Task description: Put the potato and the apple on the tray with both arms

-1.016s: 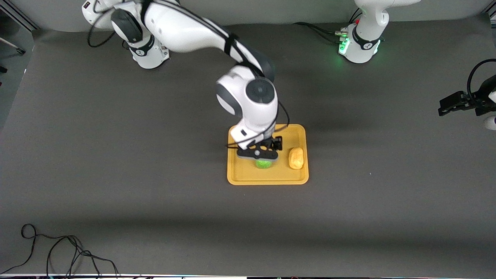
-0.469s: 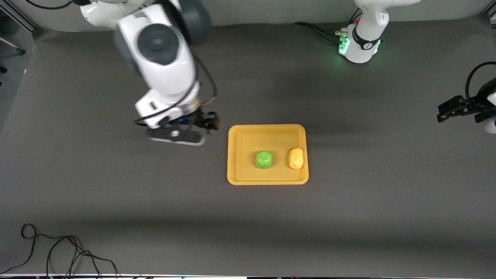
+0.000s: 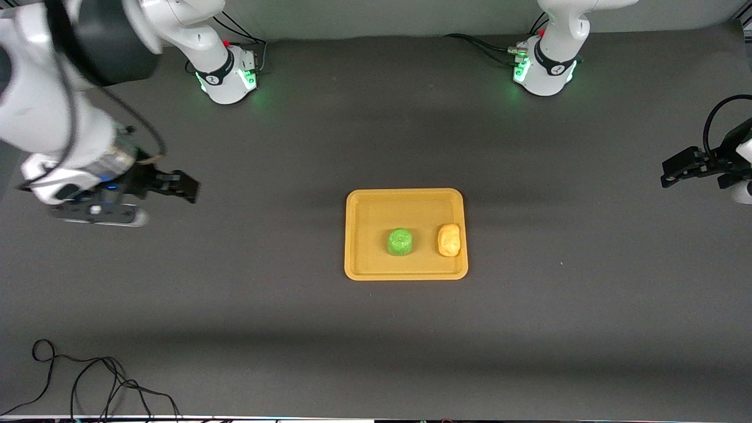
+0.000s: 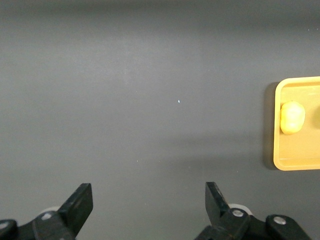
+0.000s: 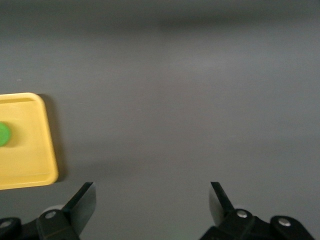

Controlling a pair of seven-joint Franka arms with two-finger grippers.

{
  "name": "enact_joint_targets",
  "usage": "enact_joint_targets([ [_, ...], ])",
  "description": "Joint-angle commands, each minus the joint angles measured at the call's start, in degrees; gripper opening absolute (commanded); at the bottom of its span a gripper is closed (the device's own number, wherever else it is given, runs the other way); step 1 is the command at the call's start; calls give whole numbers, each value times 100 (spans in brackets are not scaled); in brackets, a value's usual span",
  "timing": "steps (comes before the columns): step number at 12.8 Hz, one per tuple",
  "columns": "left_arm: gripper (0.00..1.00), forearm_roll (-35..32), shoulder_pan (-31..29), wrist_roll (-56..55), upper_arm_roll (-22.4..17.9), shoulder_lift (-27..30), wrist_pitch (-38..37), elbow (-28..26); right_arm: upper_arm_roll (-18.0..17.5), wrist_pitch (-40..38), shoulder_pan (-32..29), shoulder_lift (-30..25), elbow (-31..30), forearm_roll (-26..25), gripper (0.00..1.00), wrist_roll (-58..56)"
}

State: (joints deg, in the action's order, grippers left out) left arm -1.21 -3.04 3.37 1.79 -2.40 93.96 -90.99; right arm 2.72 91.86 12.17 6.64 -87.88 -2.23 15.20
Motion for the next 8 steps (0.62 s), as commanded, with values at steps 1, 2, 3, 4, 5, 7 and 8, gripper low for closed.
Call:
enact_joint_targets([
  [1, 100, 33, 32, -187, -30, -14, 201, -15, -123, 297, -643, -497, -695, 126, 100, -770],
  [2, 100, 33, 5, -187, -30, -14, 254, -15, -123, 306, -872, -497, -686, 126, 100, -947],
  [3, 100, 33, -12, -187, -39, -14, 281, -24, -123, 297, -1048, -489, -669, 170, 100, -1079],
  [4, 100, 33, -12, -187, -30, -14, 264, -32, -123, 297, -1180, -471, -634, 214, 100, -1211],
  [5, 100, 24, 22, -196, -30, -14, 237, -59, -123, 254, -1260, -427, -512, 214, 100, -1282],
  [7, 100, 33, 49, -222, -30, -6, 193, -59, -114, 218, -1322, -427, -440, 206, 100, -1467],
  [8, 100, 24, 49, -222, -30, -14, 202, -59, -114, 209, -1322, -444, -432, 206, 100, -1459],
])
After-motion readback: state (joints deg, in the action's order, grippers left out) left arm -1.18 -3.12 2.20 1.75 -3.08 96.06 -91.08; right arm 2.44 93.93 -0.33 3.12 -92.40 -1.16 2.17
